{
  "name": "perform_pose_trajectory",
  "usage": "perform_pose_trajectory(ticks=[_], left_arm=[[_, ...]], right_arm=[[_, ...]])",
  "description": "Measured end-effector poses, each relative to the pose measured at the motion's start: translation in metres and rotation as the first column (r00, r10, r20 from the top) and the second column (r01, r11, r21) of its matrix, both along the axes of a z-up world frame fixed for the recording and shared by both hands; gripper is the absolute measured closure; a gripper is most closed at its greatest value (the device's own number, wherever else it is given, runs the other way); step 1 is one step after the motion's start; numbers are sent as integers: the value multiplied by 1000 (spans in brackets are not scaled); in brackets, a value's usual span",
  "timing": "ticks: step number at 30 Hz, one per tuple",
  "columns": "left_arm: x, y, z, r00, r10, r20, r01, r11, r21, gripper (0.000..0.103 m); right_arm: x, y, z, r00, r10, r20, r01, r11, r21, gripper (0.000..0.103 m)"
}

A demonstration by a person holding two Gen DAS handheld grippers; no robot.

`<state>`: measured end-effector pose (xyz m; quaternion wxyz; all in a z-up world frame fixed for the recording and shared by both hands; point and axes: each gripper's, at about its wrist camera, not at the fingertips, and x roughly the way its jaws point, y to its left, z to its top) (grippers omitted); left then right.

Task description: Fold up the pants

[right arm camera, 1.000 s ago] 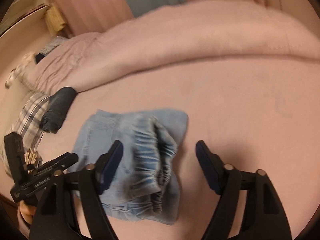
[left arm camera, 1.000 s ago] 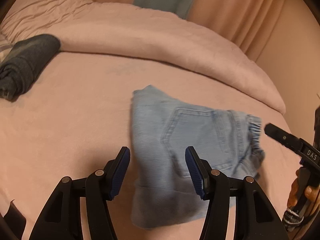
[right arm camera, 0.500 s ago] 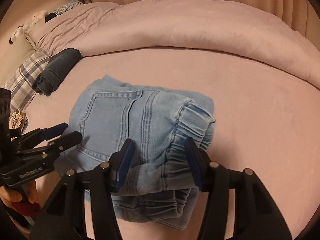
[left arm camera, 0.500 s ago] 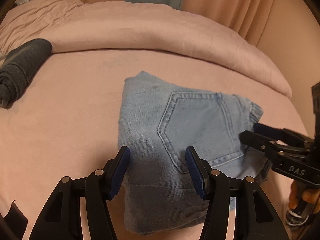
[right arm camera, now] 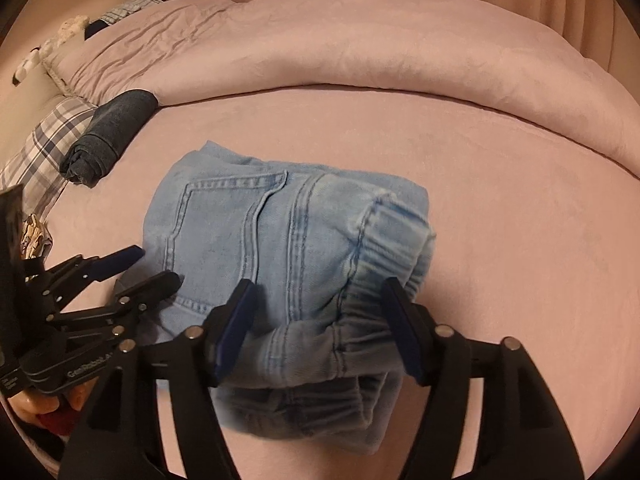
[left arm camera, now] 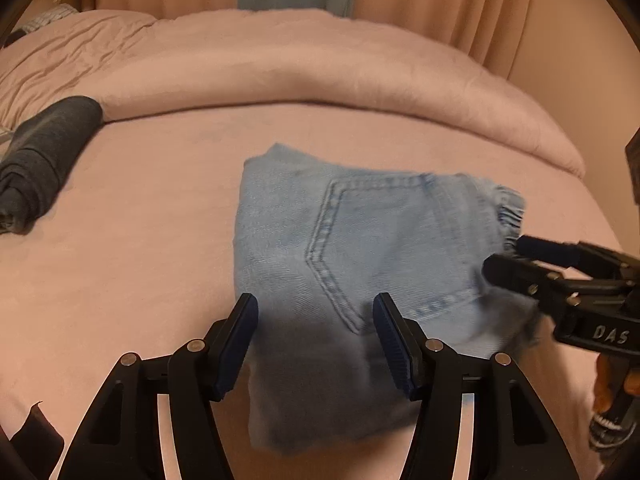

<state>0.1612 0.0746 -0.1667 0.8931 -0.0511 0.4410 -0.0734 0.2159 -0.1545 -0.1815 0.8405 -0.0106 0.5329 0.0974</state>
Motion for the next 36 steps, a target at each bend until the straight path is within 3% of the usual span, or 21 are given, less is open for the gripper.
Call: perform_pose_trajectory(ticks=[19,23,27,33,36], left_arm=[[-71,-12,86,992,14,126,-17,1000,24,42],[-83,-12,104,990,31,139,-33,999,12,31],[-93,-12,122,989,54,140,-58,998,26,24],[-107,-3,148,980,142,136,-145,989,13,6],[-109,-3,157,977,180,115,-190,978,84,6]], right_arm=[[-79,-6,87,994,-59,95,53,997,62,26],[-91,-1,105,991,-47,122,43,998,39,21],[-100,5,125,989,-33,147,33,999,3,7],[-112,11,155,985,-27,170,35,999,-41,0],[-115,12,166,984,-23,179,32,998,-51,0]])
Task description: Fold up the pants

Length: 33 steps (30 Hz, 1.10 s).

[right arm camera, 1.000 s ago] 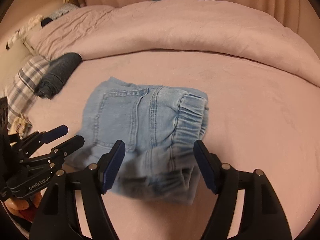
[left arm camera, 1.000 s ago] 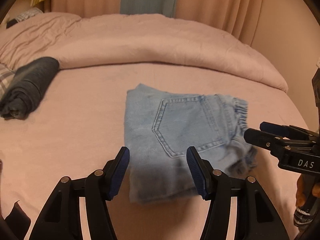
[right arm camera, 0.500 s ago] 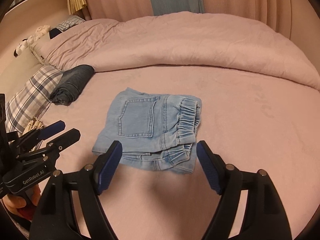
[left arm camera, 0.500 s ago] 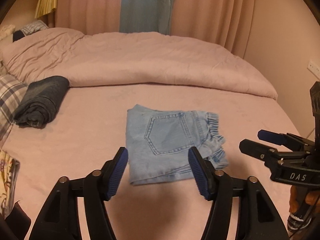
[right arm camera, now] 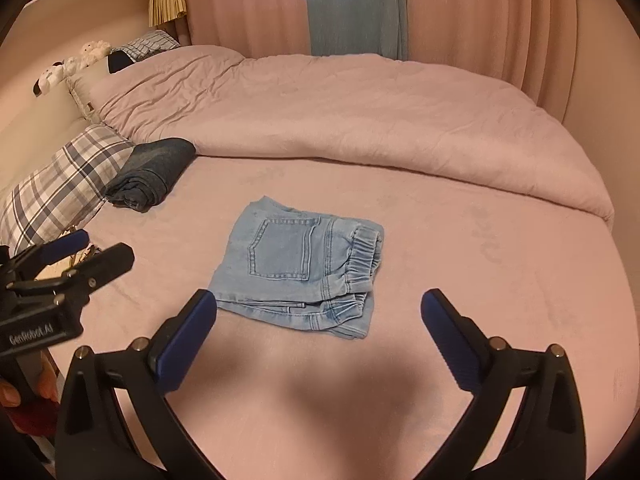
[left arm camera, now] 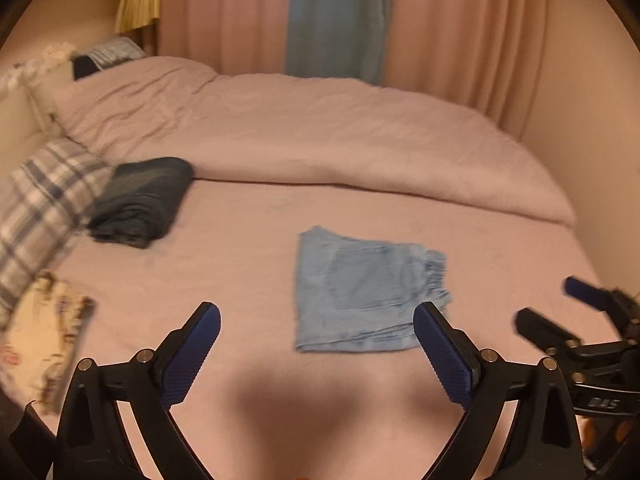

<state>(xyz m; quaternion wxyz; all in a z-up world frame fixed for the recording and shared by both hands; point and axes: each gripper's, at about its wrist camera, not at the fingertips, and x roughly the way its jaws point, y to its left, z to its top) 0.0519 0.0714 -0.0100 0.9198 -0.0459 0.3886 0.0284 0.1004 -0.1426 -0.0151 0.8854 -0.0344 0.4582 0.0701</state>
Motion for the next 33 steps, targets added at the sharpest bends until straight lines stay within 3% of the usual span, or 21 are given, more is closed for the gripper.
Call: perform_pose_trajectory(ticks=[3,17,33], left_arm=[[-6,-4,8,1000,5,4,-5,999,46,6],[-18,-3,30,1000,3,28,-3,1000,22,6],[-19,-2,33,1000,5,21,-5,1000,18,6]], right_arm=[[-3,1,10,1000,10,3,-10,1000,-5,0],[-13,19,41,997,62,40,-61,998,-29,0],[-15,26,46,996,70,46,-69,997,-30,0]])
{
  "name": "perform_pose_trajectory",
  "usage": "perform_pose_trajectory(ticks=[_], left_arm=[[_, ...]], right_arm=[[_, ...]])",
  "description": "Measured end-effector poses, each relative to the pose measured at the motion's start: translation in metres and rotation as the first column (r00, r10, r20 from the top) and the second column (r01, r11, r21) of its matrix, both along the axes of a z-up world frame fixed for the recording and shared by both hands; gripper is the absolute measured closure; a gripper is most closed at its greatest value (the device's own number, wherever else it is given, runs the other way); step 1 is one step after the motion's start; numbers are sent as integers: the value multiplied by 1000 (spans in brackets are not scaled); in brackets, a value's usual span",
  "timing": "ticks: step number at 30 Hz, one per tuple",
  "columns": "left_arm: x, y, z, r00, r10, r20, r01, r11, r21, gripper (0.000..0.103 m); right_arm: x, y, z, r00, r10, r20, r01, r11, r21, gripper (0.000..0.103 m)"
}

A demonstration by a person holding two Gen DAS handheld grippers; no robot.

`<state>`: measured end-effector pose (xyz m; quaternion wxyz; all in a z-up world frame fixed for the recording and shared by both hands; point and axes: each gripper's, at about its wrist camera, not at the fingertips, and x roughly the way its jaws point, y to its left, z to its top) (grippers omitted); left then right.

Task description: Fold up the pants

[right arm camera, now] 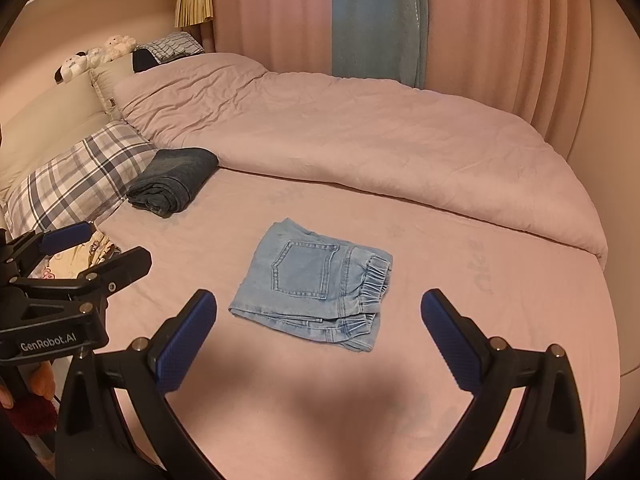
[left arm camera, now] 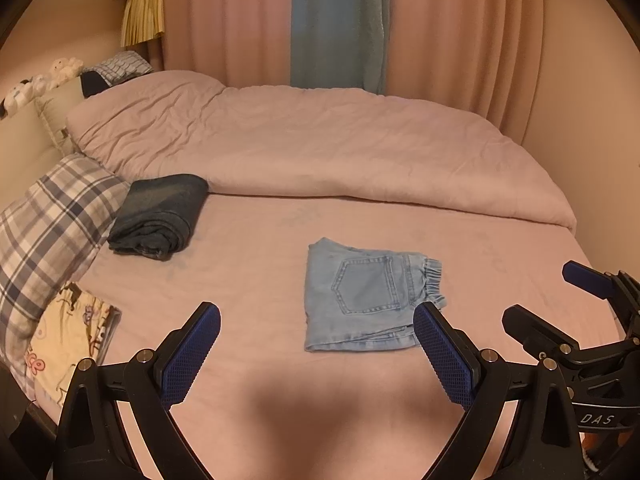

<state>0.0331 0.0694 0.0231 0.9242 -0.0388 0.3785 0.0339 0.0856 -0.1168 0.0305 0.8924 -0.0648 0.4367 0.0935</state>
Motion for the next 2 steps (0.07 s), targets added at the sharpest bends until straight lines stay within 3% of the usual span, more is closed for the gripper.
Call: perform_pose_trajectory(ticks=[2], left_arm=[[0,1,0,1000,-5,-2,5,1000,-7,6]], right_arm=[[1,0,0,1000,-2,-2,2,1000,1,0]])
